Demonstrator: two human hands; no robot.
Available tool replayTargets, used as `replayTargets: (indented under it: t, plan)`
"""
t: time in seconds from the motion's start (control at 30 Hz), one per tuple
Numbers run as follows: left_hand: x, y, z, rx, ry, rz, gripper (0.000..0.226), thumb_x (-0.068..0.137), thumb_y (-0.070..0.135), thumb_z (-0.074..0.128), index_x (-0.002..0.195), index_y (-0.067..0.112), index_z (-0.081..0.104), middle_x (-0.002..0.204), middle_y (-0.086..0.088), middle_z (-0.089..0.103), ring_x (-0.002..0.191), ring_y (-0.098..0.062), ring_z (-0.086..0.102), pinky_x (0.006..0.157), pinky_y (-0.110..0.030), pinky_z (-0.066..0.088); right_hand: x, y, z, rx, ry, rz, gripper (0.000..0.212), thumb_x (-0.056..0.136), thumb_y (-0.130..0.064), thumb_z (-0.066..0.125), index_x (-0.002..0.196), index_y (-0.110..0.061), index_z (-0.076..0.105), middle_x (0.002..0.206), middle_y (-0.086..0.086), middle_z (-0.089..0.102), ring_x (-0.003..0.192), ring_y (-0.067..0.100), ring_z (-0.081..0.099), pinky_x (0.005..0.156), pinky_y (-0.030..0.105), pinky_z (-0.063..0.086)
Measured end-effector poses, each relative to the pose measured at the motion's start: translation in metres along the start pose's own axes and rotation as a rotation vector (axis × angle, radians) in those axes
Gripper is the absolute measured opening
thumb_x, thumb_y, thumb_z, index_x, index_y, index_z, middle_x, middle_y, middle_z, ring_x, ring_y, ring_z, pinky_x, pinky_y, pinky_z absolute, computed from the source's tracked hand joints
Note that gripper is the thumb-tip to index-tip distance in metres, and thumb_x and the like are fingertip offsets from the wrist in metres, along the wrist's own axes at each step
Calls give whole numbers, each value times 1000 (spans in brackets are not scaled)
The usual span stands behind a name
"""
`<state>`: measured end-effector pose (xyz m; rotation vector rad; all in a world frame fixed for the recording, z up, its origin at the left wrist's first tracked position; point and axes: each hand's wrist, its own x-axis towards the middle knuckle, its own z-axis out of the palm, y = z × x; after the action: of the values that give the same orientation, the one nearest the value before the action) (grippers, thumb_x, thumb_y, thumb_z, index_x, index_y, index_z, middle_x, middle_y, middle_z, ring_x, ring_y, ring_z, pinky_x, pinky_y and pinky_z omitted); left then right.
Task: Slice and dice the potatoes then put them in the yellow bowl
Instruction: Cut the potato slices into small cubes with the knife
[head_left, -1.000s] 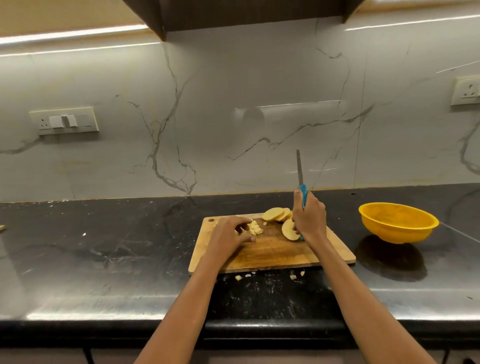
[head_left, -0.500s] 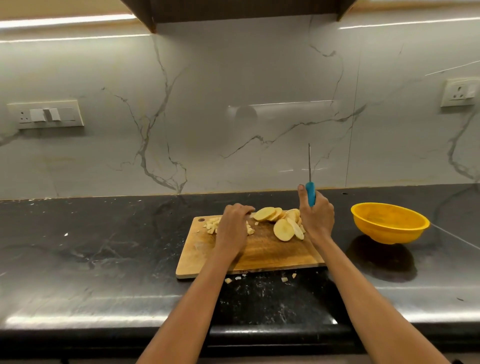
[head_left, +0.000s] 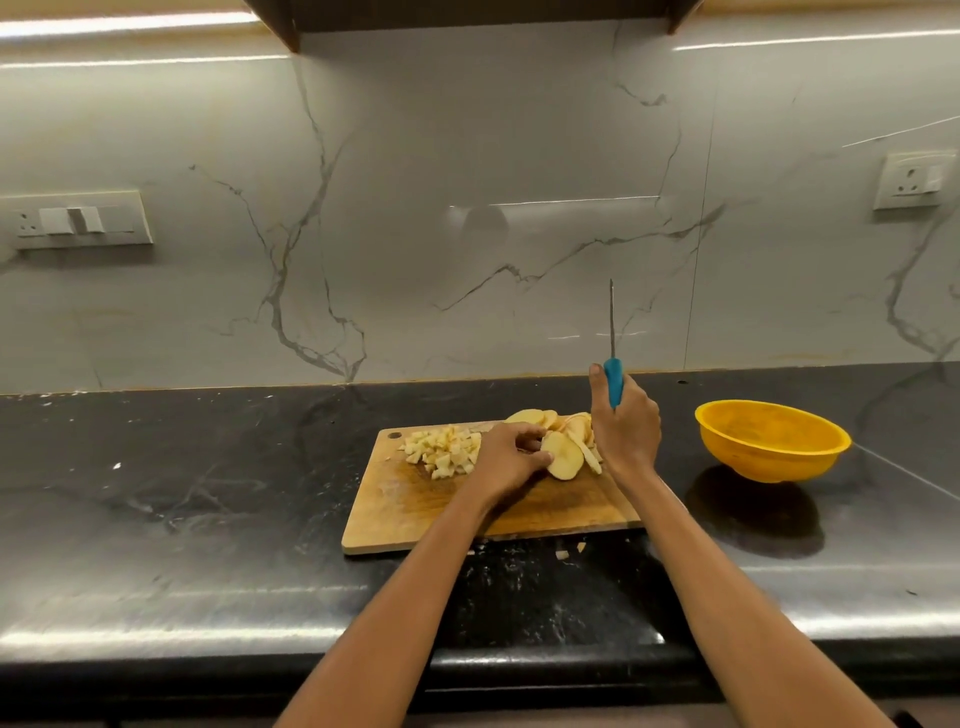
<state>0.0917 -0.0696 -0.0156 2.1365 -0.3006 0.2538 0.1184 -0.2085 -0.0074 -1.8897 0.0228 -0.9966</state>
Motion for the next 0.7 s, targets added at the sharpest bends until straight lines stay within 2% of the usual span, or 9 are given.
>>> replayTargets:
  t: [0.07, 0.13, 0.23, 0.33, 0.43, 0.47, 0.57, 0.7]
  plan:
    - [-1, 0, -1, -53, -39, -46, 41, 87, 12, 63, 127, 10, 55, 122, -6, 60, 106, -14, 56, 94, -27, 47, -1, 1, 0, 0, 0, -2, 40, 97, -45, 42, 85, -9, 55, 61, -4, 47, 52, 6, 45, 50, 15, 34]
    - [-1, 1, -2, -123, -42, -82, 36, 87, 9, 60, 124, 9, 57, 118, -7, 60, 104, -15, 57, 93, -31, 50, -1, 1, 0, -3, 3, -1, 42, 97, -46, 42, 86, -7, 56, 62, -3, 48, 52, 6, 45, 50, 15, 33]
    - [-3, 4, -3, -175, -47, -94, 30, 87, 8, 60, 117, 10, 58, 115, -7, 60, 100, -14, 58, 83, -24, 53, 0, 2, 1, -16, 2, 0, 45, 97, -46, 42, 88, -4, 58, 64, -1, 50, 52, 6, 45, 50, 14, 33]
    - [-4, 7, -3, -186, -117, -110, 41, 83, 8, 67, 121, 11, 55, 119, -6, 59, 105, -15, 57, 76, -21, 53, 0, 2, 2, -25, -2, -2, 45, 97, -45, 42, 89, -4, 58, 64, -1, 49, 52, 6, 44, 50, 14, 32]
    - [-4, 10, -6, -260, -171, -126, 48, 83, -1, 64, 127, 11, 51, 123, -8, 57, 101, -13, 56, 64, -16, 52, 0, 1, 1, -26, 5, -6, 43, 97, -45, 43, 87, -5, 57, 61, -4, 46, 51, 6, 44, 49, 14, 32]
    - [-5, 11, -8, -293, -182, -134, 48, 84, -4, 62, 127, 11, 51, 122, -8, 57, 101, -13, 55, 65, -17, 52, 0, 1, 1, -27, 7, -6, 43, 97, -45, 43, 87, -6, 57, 61, -5, 45, 51, 6, 44, 49, 14, 31]
    - [-3, 7, -17, -287, -166, -101, 42, 83, -10, 59, 120, 12, 57, 118, -5, 58, 109, -15, 53, 84, -24, 51, 1, 1, 1, -25, 2, -7, 41, 97, -45, 42, 85, -8, 55, 60, -5, 45, 51, 5, 43, 49, 14, 31]
    - [-4, -3, -26, -256, -114, -68, 31, 83, -13, 56, 100, 11, 65, 102, -4, 62, 103, -17, 56, 81, -21, 51, -1, 1, 0, -27, -9, -4, 39, 97, -45, 42, 84, -10, 53, 60, -6, 45, 51, 6, 44, 49, 14, 31]
